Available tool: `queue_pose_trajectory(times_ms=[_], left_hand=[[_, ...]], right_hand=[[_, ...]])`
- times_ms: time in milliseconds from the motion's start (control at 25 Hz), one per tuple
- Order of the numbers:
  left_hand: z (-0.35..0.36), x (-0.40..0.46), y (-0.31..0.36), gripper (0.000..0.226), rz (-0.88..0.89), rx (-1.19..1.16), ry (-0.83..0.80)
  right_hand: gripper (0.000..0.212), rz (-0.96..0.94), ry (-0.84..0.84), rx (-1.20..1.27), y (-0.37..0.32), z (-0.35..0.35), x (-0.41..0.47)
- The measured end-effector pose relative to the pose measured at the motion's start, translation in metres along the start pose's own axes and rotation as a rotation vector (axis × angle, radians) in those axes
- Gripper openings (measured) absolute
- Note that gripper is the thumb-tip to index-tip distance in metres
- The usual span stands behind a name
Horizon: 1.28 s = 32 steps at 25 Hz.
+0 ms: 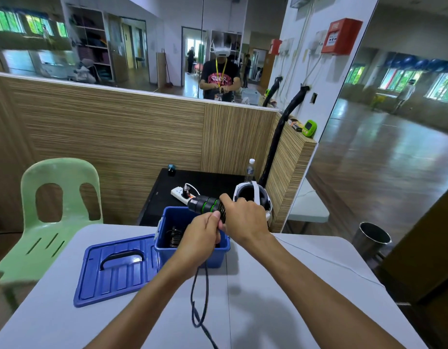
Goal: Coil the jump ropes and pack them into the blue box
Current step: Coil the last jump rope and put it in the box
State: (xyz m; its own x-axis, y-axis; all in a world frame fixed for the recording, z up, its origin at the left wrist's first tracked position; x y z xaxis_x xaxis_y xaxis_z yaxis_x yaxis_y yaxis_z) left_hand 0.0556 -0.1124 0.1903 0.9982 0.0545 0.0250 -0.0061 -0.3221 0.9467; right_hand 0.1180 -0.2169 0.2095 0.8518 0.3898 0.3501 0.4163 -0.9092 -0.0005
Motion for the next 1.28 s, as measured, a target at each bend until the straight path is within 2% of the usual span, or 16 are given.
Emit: queue_pose_trajectory(times_ms=[120,240,400,560,680,840,960,1040,1080,1160,1200,1280], left_hand=[[0.009,-0.01,-0.019,0.04,0.104,0.142,0.005],[0.011,-0.017,-0.04,0.04,0.146,0.167,0.022],[-0.002,-0.015,-0.058,0.036,0.209,0.406,0.096],[-0.005,-0.007,-0.074,0.034,0.089,0.315,-0.063],[-0.016,0.003,-0.068,0.03,-0.007,0.27,-0.016],[-0.023,0.005,-0.056,0.027,0.081,0.376,-0.074],[-0.03,0.008,-0.05,0.018,0.131,0.502,-0.099],[-0.038,0.018,-0.042,0.016,0.293,0.566,-0.15],[-0.04,0.025,-0.037,0.011,0.406,0.685,-0.21],[-0.045,0.039,-0.029,0.012,0.469,0.984,-0.281],[-0.048,0.044,-0.026,0.011,0.524,1.127,-0.259],[-0.045,0.051,-0.019,0.012,0.739,1.325,-0.179]], right_hand=[[0.051,0.109,-0.012,0.055,0.016,-0.009,0.004],[0.055,0.086,-0.001,0.093,0.02,-0.007,0.0],[0.054,0.081,-0.017,0.17,0.018,-0.004,-0.003],[0.048,-0.049,-0.079,0.272,0.005,-0.006,-0.007],[0.049,-0.11,-0.154,0.389,0.002,-0.008,-0.011],[0.063,-0.141,-0.194,0.491,0.003,-0.009,-0.018],[0.053,-0.242,-0.172,0.499,-0.001,-0.01,-0.024],[0.045,-0.279,-0.183,0.559,0.001,-0.011,-0.03],[0.043,-0.303,-0.19,0.562,0.0,-0.012,-0.035],[0.041,-0.351,-0.203,0.483,-0.001,-0.012,-0.044],[0.042,-0.351,-0.207,0.431,-0.001,-0.011,-0.046],[0.044,-0.333,-0.223,0.326,0.0,-0.007,-0.048]])
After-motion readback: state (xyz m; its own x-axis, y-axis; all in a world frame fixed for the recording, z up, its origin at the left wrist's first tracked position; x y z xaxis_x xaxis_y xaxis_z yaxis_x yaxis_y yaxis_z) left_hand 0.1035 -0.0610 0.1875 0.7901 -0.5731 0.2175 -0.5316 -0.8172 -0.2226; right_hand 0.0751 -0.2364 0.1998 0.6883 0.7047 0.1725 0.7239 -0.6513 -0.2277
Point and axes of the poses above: each hand's wrist, its own x-axis towards the middle knuckle, its own z-axis out of the palm, y = z × x, the point moved 3 cm from there along x, towards the middle knuckle, and after that the axes turned 8 degrees about x, right-handed, at the moved point
